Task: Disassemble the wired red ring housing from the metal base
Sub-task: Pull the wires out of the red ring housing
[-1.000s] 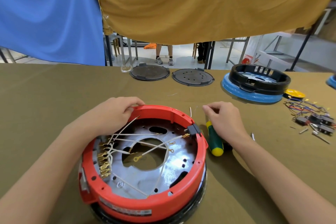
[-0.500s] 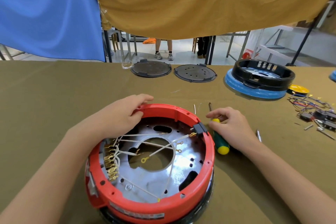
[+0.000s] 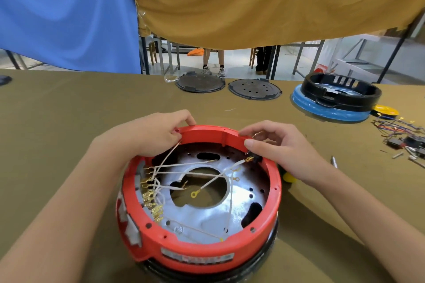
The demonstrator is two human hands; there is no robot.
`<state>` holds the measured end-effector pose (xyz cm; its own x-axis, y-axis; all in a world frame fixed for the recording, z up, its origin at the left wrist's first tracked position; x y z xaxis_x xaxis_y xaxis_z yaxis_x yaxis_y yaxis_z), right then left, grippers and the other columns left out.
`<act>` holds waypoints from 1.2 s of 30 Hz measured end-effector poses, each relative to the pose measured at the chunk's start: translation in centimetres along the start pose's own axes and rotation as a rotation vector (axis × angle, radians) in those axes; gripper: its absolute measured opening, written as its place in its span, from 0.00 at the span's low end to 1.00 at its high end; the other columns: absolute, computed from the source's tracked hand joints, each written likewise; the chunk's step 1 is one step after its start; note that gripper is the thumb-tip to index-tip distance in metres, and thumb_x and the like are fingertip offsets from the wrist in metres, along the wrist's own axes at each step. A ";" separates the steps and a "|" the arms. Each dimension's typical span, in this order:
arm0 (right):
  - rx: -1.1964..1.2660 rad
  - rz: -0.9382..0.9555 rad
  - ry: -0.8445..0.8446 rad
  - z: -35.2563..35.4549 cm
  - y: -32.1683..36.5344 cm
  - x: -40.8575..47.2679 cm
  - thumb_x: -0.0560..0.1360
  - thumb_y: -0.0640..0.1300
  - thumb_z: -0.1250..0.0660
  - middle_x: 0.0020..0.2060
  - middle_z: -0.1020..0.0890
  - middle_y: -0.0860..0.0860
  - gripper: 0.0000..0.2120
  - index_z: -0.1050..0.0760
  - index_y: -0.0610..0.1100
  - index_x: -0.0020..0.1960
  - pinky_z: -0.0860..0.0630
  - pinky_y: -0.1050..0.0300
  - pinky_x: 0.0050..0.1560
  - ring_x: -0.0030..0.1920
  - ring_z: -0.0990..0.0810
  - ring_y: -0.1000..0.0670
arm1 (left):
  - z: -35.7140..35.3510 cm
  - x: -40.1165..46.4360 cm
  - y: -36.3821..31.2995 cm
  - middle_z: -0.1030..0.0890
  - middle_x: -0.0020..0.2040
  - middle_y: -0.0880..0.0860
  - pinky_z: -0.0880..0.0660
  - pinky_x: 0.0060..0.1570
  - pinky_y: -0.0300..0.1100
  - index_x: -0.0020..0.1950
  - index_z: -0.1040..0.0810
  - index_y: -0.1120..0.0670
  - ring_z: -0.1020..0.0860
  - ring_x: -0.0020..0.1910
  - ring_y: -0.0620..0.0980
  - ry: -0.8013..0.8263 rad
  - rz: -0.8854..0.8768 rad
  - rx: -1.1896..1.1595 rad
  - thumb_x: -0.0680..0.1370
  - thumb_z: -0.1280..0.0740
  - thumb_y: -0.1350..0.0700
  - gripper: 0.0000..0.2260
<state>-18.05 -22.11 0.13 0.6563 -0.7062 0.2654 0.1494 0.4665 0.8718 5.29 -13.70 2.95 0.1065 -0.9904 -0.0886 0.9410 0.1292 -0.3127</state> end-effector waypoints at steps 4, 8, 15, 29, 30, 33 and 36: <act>0.000 -0.029 -0.022 0.1 0.2 1.4 0.74 0.42 0.26 0.46 0.13 0.48 0.10 0.18 0.43 0.55 0.19 0.61 0.50 0.46 0.15 0.48 | 0.8 -1.2 0.8 0.19 0.45 0.45 0.22 0.52 0.47 0.60 0.29 0.40 0.18 0.43 0.46 0.116 0.075 -0.054 0.80 0.37 0.56 0.13; -0.301 -0.044 -0.019 0.3 1.3 2.7 0.73 0.55 0.27 0.44 0.15 0.56 0.12 0.18 0.52 0.53 0.21 0.65 0.47 0.45 0.17 0.58 | 0.9 -1.3 1.1 0.20 0.50 0.42 0.25 0.53 0.42 0.63 0.29 0.38 0.20 0.48 0.42 0.129 0.075 -0.072 0.78 0.35 0.44 0.14; -0.246 -0.098 0.108 -0.3 1.4 2.5 0.76 0.45 0.28 0.45 0.15 0.57 0.09 0.17 0.53 0.55 0.26 0.73 0.43 0.45 0.18 0.63 | 0.3 0.0 0.0 0.18 0.52 0.42 0.24 0.58 0.50 0.62 0.23 0.41 0.20 0.50 0.43 0.016 -0.086 -0.137 0.83 0.40 0.50 0.10; -0.528 0.028 0.079 -3.2 2.8 4.5 0.74 0.43 0.28 0.45 0.19 0.57 0.06 0.21 0.54 0.42 0.23 0.60 0.50 0.48 0.20 0.56 | 0.4 0.1 1.1 0.19 0.57 0.42 0.24 0.59 0.46 0.66 0.25 0.42 0.20 0.53 0.41 -0.038 -0.103 -0.283 0.83 0.39 0.53 0.13; -0.512 0.036 0.080 -3.1 2.7 4.7 0.74 0.41 0.28 0.44 0.18 0.56 0.08 0.20 0.53 0.41 0.21 0.55 0.53 0.48 0.20 0.56 | 0.4 0.1 1.2 0.18 0.54 0.43 0.23 0.57 0.46 0.64 0.23 0.43 0.19 0.51 0.41 -0.038 -0.108 -0.281 0.83 0.39 0.53 0.12; -0.566 0.085 0.143 -3.2 3.1 5.5 0.74 0.42 0.26 0.47 0.19 0.56 0.07 0.19 0.54 0.42 0.24 0.50 0.57 0.50 0.22 0.57 | 0.8 0.0 1.5 0.17 0.46 0.43 0.21 0.46 0.39 0.60 0.22 0.40 0.19 0.43 0.39 -0.029 -0.107 -0.244 0.81 0.37 0.54 0.11; -0.623 0.111 0.197 -3.0 3.5 6.5 0.74 0.44 0.26 0.49 0.20 0.56 0.04 0.17 0.53 0.44 0.26 0.50 0.59 0.51 0.23 0.57 | 0.9 0.0 2.2 0.19 0.35 0.42 0.26 0.33 0.33 0.57 0.22 0.41 0.20 0.33 0.40 -0.034 -0.042 -0.208 0.76 0.35 0.54 0.12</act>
<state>-11.03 -23.49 3.71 0.8066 -0.5532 0.2080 0.4340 0.7933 0.4269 7.62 -13.45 3.11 0.0826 -0.9958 -0.0402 0.8586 0.0916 -0.5043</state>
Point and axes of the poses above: each hand's wrist, its own x-axis towards the middle knuckle, its own z-axis out of the back of the hand, y = z × x, the point moved 4 cm from there along x, towards the middle knuckle
